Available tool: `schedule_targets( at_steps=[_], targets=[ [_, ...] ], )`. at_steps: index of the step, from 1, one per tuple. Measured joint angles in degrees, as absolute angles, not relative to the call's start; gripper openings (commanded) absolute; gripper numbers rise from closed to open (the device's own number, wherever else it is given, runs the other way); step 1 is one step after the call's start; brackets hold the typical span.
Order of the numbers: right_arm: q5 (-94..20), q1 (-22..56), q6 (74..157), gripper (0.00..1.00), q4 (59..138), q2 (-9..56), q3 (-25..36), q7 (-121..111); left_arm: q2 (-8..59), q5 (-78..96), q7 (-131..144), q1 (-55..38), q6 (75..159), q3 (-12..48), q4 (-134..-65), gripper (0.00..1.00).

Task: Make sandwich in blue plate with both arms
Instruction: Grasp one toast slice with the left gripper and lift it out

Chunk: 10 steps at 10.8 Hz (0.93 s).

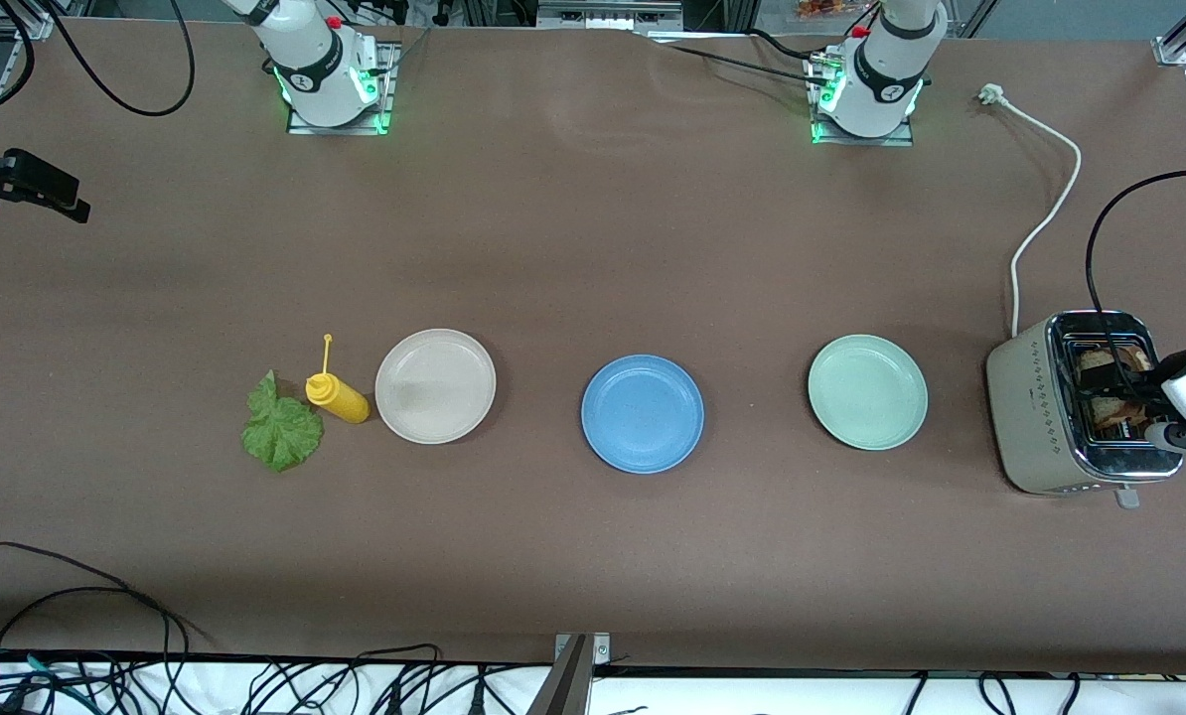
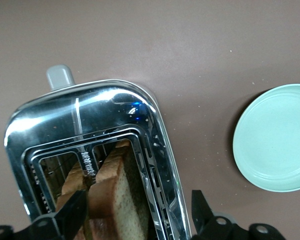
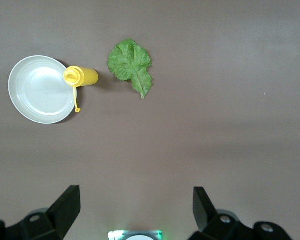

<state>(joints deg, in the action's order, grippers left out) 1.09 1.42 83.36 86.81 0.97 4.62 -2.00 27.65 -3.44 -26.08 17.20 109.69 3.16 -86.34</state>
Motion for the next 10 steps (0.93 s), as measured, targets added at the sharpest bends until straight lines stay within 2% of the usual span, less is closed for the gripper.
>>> schedule_targets(
  at_steps=[3, 4, 5, 6, 7, 10],
  targets=[
    [1.1, 1.4, 83.4, 1.0, 86.8, 1.0, 4.6, -2.0, 28.2, -2.3, -26.1, 17.5, 109.7, 3.2, -86.7, 0.77],
    [1.1, 1.4, 83.4, 1.0, 86.8, 1.0, 4.6, -2.0, 28.2, -2.2, -26.1, 17.8, 109.4, 3.2, -86.7, 0.74],
    [1.1, 1.4, 83.4, 1.0, 86.8, 1.0, 4.6, -2.0, 28.2, -2.2, -26.1, 18.4, 108.6, 3.2, -86.8, 0.51],
    [1.1, 1.4, 83.4, 1.0, 86.8, 1.0, 4.6, -2.0, 28.2, -2.2, -26.1, 19.4, 107.5, 3.2, -86.8, 0.22],
    [1.1, 1.4, 83.4, 1.0, 86.8, 0.9, 4.7, -2.0, 28.2, -2.2, -26.1, 20.6, 106.6, 3.2, -86.8, 0.02],
    [1.1, 1.3, 83.3, 1.0, 86.8, 0.8, 5.1, -2.0, 28.1, -2.0, -26.1, 21.8, 106.1, 3.3, -86.5, 0.0]
  ],
)
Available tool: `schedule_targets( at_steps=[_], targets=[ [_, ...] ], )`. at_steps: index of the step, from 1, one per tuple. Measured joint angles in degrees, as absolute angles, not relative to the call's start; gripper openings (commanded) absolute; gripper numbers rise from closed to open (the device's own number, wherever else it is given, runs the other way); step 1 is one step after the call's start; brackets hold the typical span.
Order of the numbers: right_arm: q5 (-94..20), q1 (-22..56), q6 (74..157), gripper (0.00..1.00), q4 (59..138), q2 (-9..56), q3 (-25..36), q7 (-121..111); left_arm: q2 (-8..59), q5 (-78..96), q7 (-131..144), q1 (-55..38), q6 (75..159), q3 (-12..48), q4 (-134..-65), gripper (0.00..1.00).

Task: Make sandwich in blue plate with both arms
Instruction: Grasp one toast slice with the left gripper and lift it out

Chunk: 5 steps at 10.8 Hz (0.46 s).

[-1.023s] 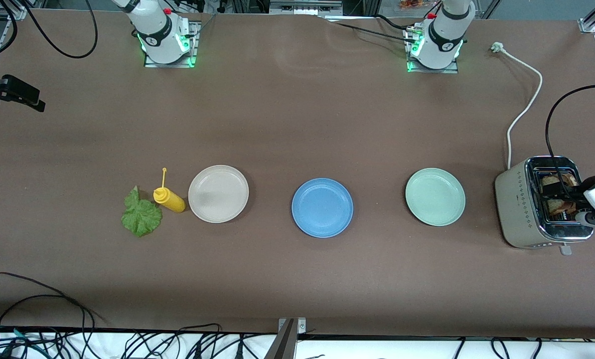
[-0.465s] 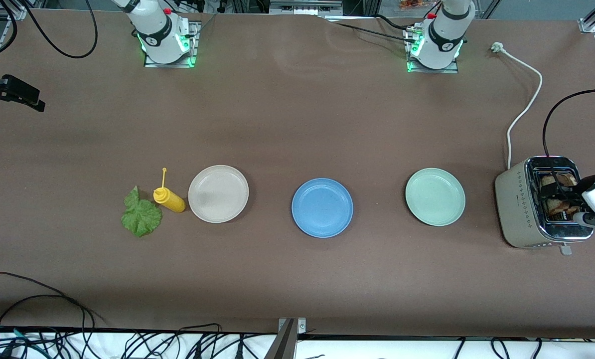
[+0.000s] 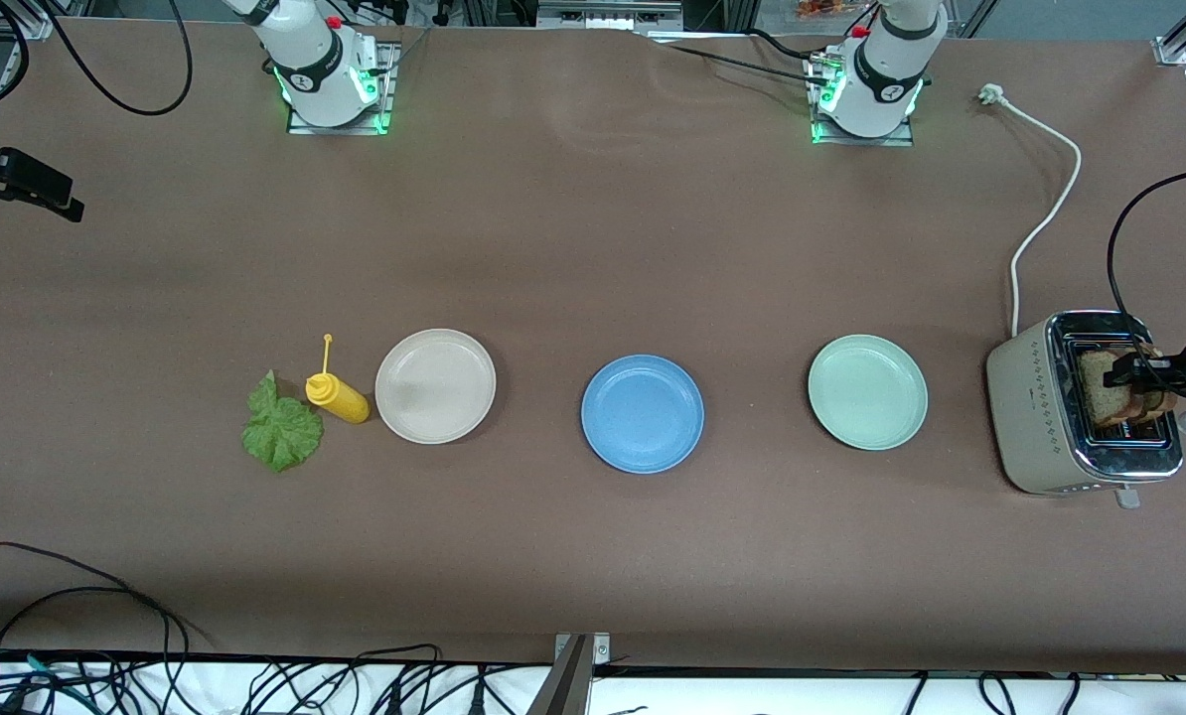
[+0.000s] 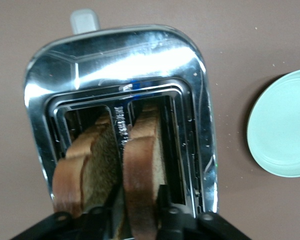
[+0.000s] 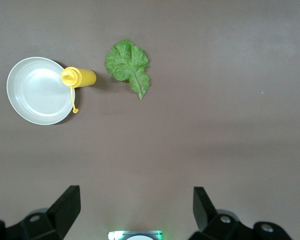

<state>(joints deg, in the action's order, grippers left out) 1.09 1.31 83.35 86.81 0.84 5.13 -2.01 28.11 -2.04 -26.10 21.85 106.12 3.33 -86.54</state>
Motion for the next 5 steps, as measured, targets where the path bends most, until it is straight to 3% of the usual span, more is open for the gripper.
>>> schedule_targets(
  at_steps=[5],
  targets=[
    [1.1, 1.3, 83.3, 1.0, 86.8, 0.8, 5.1, -2.0, 28.1, -1.9, -26.0, 21.8, 105.5, 3.9, -86.5, 0.0]
  ],
)
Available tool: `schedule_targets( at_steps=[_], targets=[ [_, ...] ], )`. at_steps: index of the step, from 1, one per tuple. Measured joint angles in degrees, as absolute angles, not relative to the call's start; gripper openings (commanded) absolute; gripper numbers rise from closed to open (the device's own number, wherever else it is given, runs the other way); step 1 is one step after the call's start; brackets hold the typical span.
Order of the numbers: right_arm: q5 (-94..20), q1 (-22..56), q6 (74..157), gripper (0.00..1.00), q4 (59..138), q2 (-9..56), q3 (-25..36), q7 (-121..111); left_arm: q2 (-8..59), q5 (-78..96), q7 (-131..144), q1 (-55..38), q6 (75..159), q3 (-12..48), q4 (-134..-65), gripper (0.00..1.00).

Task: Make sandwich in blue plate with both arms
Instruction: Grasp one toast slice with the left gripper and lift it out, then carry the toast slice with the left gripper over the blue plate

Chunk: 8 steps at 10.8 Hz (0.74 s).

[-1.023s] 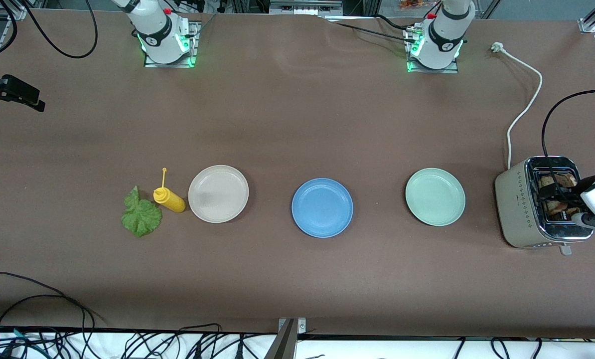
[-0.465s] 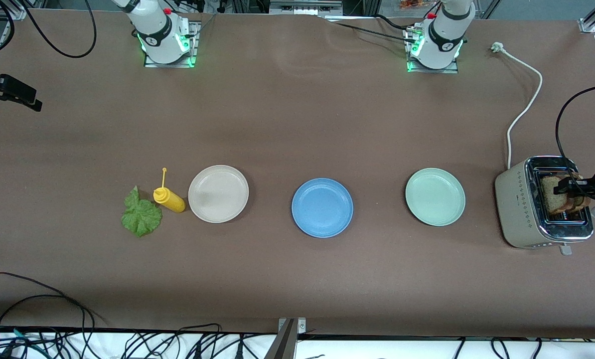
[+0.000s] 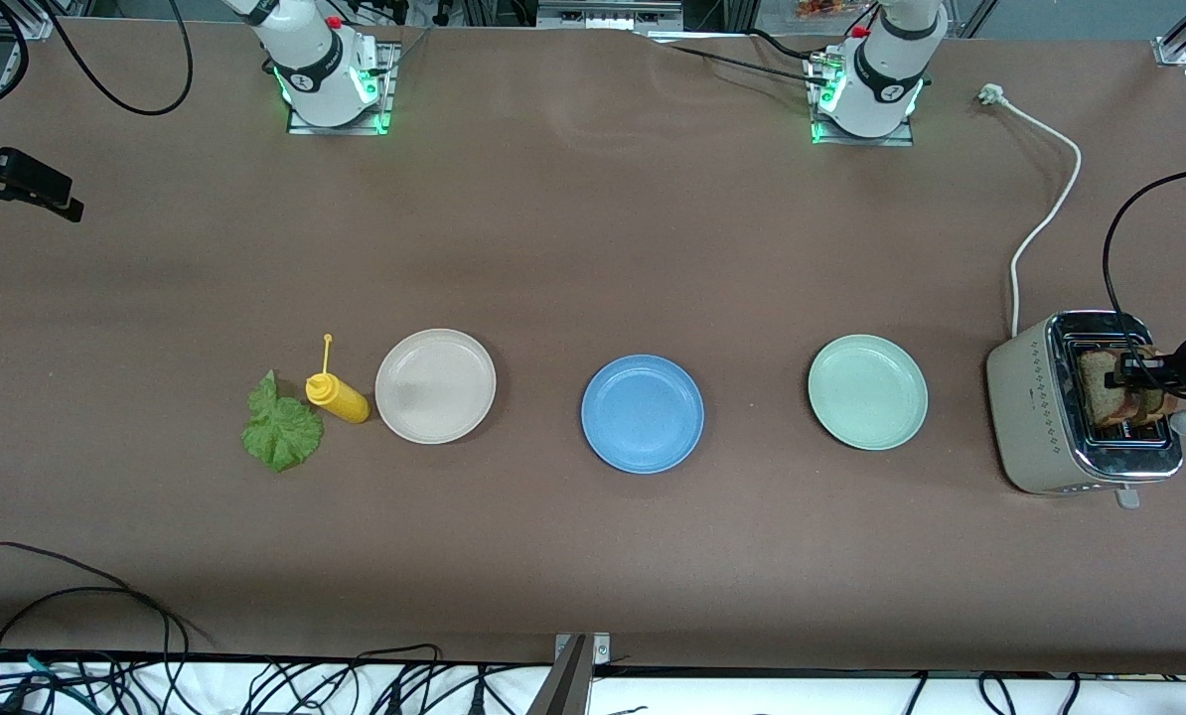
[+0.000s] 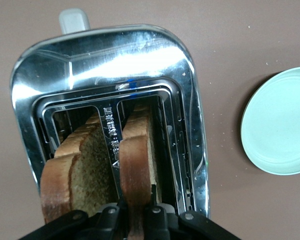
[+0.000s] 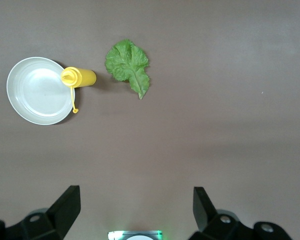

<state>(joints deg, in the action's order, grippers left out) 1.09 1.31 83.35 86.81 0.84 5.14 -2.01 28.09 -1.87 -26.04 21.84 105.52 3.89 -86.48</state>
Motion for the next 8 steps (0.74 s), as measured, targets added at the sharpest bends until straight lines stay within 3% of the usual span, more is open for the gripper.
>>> schedule_targets(
  at_steps=[4, 8],
  targets=[
    [1.1, 1.3, 83.3, 1.0, 86.8, 0.8, 5.1, -2.0, 25.8, -1.9, -26.0, 21.7, 100.2, 5.2, -84.3, 0.0],
    [1.1, 1.3, 83.1, 1.0, 86.8, 0.9, 5.1, -2.0, 22.8, -2.7, -26.1, 19.7, 89.0, 5.9, -76.8, 0.0]
  ],
)
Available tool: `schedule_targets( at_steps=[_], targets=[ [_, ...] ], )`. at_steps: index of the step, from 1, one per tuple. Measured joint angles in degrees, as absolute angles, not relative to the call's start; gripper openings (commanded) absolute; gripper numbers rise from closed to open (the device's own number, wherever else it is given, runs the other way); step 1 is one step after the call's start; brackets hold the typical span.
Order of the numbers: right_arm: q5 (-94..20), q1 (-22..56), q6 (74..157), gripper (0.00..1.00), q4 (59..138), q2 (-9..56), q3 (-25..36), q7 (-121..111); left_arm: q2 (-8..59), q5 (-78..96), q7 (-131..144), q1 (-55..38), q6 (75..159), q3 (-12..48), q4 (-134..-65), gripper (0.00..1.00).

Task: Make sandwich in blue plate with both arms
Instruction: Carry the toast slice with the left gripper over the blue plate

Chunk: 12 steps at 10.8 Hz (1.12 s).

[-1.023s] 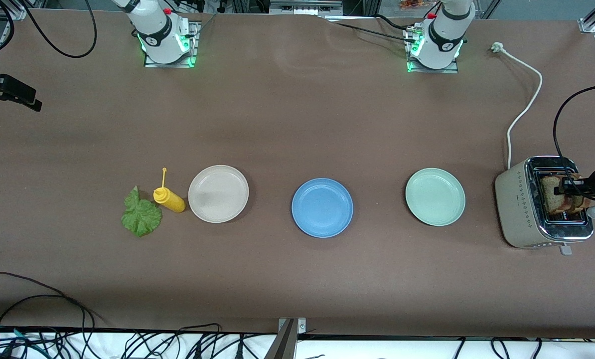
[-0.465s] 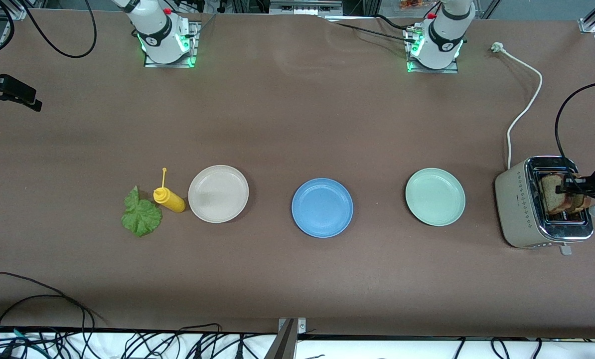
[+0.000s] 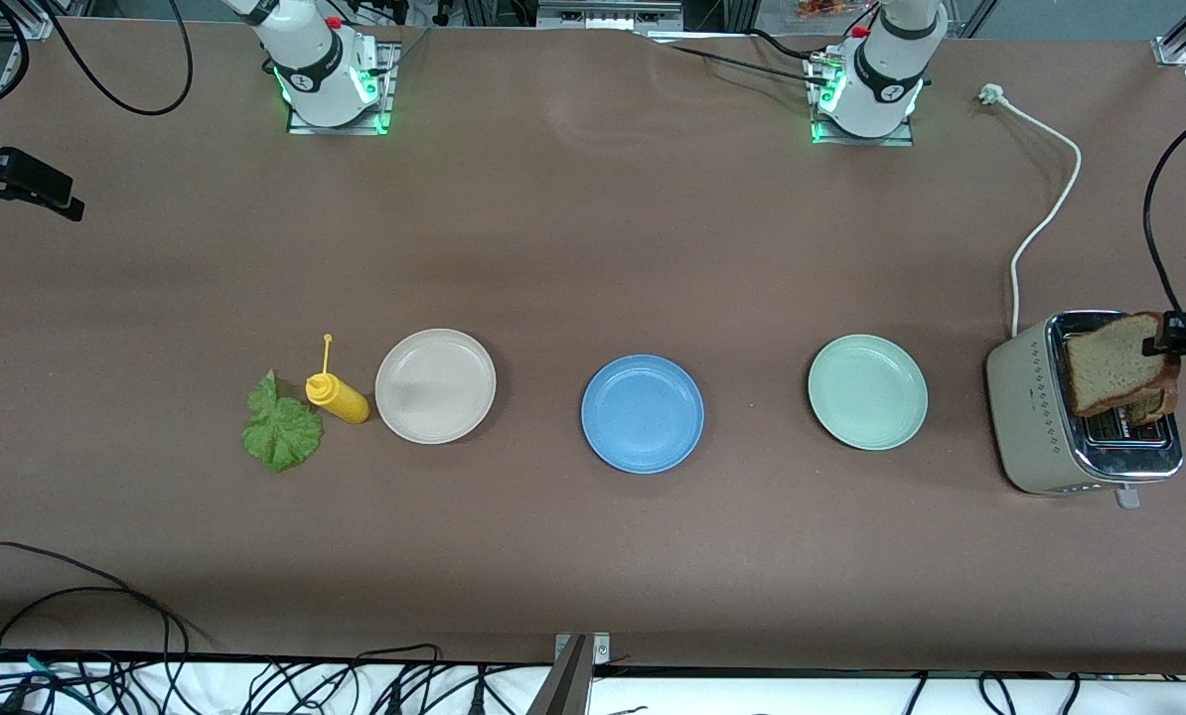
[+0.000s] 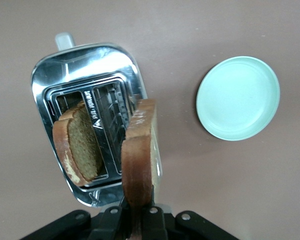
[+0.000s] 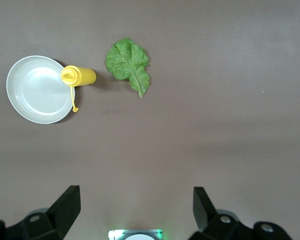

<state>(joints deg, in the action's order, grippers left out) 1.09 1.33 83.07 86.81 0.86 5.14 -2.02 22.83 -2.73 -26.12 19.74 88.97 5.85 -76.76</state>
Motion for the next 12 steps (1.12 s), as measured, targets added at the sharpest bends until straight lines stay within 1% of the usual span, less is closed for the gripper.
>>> schedule_targets(
  at_steps=[2, 6, 9, 10, 12],
  targets=[
    [1.1, 1.3, 83.0, 1.0, 86.8, 0.9, 5.1, -2.0, 21.4, -2.7, -26.1, 17.1, 86.2, 6.0, -74.6, 0.0],
    [1.1, 1.3, 82.9, 1.0, 86.8, 0.9, 5.1, -2.0, 20.5, -2.7, -25.0, 8.0, 85.5, 7.2, -74.5, 0.0],
    [1.1, 1.3, 82.9, 1.0, 86.8, 0.9, 5.1, -2.0, 21.4, -1.3, -12.5, 2.0, 85.4, 11.6, -75.2, 0.0],
    [1.1, 1.3, 82.9, 1.0, 86.8, 0.9, 5.1, -2.0, 22.2, 0.0, -8.7, -0.4, 85.7, 12.2, -75.2, 0.0],
    [1.1, 1.3, 82.8, 1.0, 86.8, 0.9, 5.1, -2.0, 24.4, 0.5, -2.3, -4.9, 88.7, 12.3, -75.3, 0.0]
  ],
)
